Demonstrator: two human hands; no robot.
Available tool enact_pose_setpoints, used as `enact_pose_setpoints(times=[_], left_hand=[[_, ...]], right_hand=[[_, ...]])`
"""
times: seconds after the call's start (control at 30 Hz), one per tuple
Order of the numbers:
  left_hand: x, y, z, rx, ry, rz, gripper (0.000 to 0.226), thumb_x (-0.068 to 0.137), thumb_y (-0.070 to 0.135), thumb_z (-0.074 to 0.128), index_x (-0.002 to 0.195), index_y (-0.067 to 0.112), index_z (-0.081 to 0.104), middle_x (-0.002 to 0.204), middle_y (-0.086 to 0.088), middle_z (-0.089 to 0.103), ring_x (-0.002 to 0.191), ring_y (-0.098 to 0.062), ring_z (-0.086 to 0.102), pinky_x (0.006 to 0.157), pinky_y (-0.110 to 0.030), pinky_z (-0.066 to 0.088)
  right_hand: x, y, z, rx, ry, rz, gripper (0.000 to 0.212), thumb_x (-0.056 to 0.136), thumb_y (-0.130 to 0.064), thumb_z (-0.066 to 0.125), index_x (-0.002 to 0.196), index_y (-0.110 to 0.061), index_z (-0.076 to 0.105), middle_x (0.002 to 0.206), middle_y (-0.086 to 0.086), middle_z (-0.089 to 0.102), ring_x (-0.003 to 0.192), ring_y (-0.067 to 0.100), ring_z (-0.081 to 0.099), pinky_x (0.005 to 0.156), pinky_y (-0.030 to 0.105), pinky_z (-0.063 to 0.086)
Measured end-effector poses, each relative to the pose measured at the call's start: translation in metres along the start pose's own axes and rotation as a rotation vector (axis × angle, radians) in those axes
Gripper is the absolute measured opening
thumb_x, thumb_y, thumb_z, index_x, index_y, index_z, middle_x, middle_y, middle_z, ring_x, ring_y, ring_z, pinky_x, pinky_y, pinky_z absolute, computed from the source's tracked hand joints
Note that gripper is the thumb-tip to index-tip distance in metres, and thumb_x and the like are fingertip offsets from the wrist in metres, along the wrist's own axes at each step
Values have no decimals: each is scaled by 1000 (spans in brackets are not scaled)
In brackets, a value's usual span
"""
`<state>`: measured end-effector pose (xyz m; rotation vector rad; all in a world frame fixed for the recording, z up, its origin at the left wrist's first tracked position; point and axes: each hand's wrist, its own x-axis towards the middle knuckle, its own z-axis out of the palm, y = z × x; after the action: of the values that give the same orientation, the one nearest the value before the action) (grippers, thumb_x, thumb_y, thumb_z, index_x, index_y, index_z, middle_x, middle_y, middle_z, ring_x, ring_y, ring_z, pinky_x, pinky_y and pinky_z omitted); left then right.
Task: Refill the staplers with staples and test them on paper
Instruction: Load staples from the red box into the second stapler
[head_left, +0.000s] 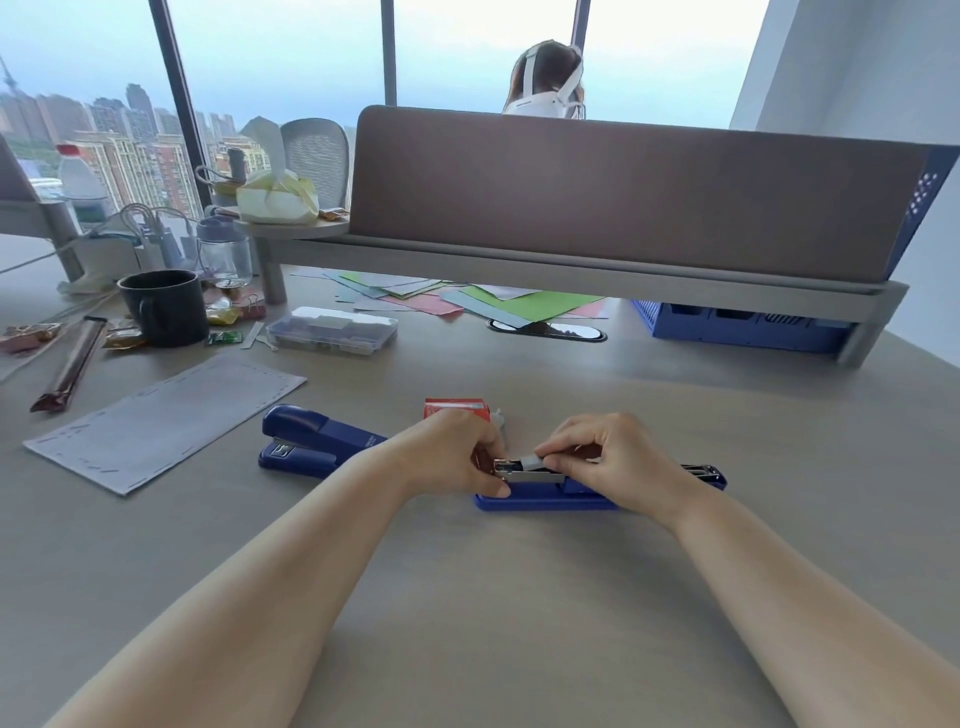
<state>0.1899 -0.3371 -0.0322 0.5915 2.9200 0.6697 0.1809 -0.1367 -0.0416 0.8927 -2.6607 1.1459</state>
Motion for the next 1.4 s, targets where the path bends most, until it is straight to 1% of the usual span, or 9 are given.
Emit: enact_pose_setpoints(times=[0.13, 0.33, 0.5, 0.57, 0.67, 0.87, 1.0, 1.17, 1.4], left_hand=[[0, 0, 0, -7, -4, -4, 21, 74, 29, 74, 88, 15, 66, 71, 5, 55, 64, -10, 47, 56, -20, 34], [0, -1, 0, -11, 2, -2, 21, 74, 30, 74, 86, 15, 65, 71, 9, 51, 70, -13, 48, 56, -21, 35], [1, -4, 0, -31, -14, -14, 18, 72, 29, 76, 81, 19, 64, 81, 2, 62, 73, -14, 53, 66, -25, 41], [0, -4, -1, -32, -16, -18, 18, 71, 30, 76, 76, 25, 60, 81, 2, 63, 73, -14, 54, 67, -25, 42], [0, -4, -1, -21, -14, -18, 19, 71, 31, 76, 75, 26, 59, 87, -3, 68, 76, -16, 56, 70, -29, 45], [2, -5, 0, -20, -9, -25, 21, 70, 31, 77, 75, 23, 58, 75, 5, 60, 73, -15, 55, 68, -28, 44], [2, -6, 0, -26, -8, -46, 21, 69, 31, 78, 76, 20, 61, 68, 9, 55, 66, -12, 50, 64, -25, 40], [1, -5, 0, -40, -7, -49, 21, 70, 30, 78, 75, 20, 61, 64, 13, 52, 59, -4, 46, 56, -20, 37], [2, -5, 0, -42, -17, -53, 22, 69, 32, 78, 73, 21, 59, 65, 12, 54, 60, -5, 48, 58, -22, 38]], right_hand=[[0, -3, 0, -37, -6, -16, 12, 78, -7, 69, 87, -13, 75, 80, -6, 68, 80, 8, 62, 69, 12, 48], [-1, -4, 0, -122, -66, -48, 11, 79, -13, 69, 88, -13, 75, 84, -11, 62, 80, 11, 60, 71, 19, 49], [-5, -8, 0, -112, 100, -77, 21, 85, -8, 54, 94, -23, 65, 71, -13, 62, 66, 13, 56, 62, 19, 45], [-6, -10, 0, -110, 79, -55, 28, 86, -10, 50, 104, -29, 58, 69, -10, 66, 63, 13, 59, 63, 24, 47], [-7, -14, 4, -143, 18, -70, 35, 85, -14, 47, 116, -31, 52, 72, -14, 67, 76, 14, 65, 73, 34, 53], [-7, -22, 9, -75, -52, -62, 39, 87, -9, 45, 121, -27, 50, 62, -29, 58, 95, 15, 63, 84, 35, 49], [-8, -21, 5, -35, 52, -34, 31, 89, -9, 46, 114, -26, 51, 77, -9, 70, 80, 19, 65, 77, 37, 53], [-7, -11, 1, -246, 143, -37, 27, 85, -11, 48, 109, -21, 54, 53, -5, 58, 51, 19, 53, 61, 38, 50], [-5, -13, 12, -248, 98, -55, 32, 82, -15, 49, 111, -29, 52, 71, 3, 70, 69, 25, 63, 69, 40, 53]])
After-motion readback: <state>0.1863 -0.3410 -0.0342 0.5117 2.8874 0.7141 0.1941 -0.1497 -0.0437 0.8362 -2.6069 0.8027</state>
